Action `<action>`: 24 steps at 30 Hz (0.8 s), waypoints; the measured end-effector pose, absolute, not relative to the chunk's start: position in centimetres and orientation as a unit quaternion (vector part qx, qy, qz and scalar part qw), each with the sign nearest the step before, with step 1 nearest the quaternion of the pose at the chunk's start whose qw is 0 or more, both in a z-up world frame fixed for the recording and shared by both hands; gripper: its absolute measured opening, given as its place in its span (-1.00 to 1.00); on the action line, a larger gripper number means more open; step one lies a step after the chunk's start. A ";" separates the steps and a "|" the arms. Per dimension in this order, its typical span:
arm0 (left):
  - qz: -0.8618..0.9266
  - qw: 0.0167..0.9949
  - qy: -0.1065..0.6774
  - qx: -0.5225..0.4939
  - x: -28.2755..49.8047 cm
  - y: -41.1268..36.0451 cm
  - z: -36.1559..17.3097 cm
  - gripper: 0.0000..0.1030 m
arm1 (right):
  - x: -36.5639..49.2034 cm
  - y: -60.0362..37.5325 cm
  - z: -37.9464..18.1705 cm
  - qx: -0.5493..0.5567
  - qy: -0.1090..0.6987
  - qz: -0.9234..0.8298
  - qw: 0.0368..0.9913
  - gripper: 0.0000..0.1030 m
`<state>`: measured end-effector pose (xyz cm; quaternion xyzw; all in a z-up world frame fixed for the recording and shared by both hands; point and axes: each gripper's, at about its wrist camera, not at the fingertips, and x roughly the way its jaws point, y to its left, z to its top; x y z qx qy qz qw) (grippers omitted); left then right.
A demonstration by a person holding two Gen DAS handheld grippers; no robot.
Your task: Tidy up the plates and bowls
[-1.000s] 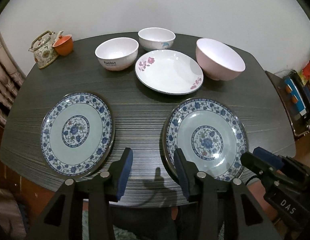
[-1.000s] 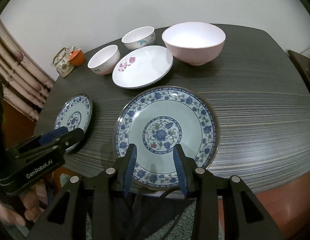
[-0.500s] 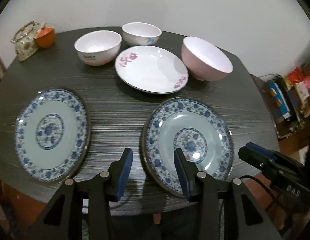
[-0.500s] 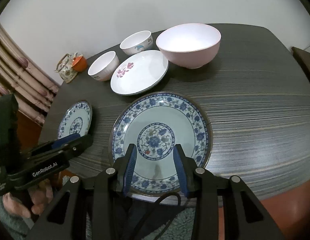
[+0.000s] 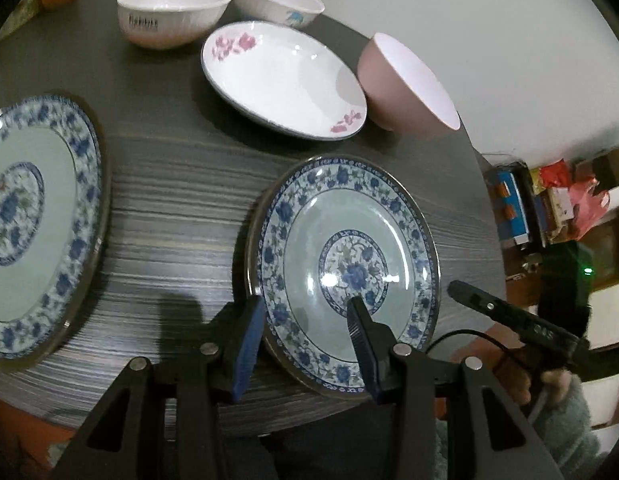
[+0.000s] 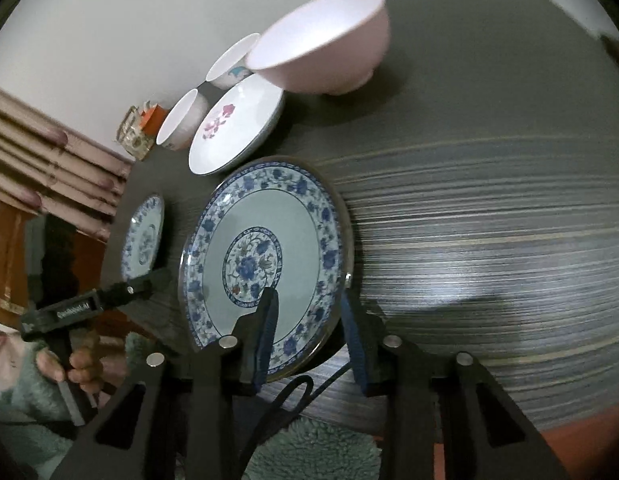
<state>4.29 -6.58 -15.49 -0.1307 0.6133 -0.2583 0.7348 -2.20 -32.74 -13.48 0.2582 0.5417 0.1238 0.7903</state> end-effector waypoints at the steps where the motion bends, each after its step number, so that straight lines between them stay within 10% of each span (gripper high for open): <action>1: -0.261 0.731 0.615 -0.137 4.4 -6.6 -15.7 -0.18 | -1.9 -33.3 -14.1 0.275 0.545 0.127 0.782 -0.44; 24: -0.217 0.689 0.655 -0.220 6.9 -4.1 -18.0 -0.20 | -0.3 -35.4 -18.8 0.390 0.551 0.167 0.719 -0.51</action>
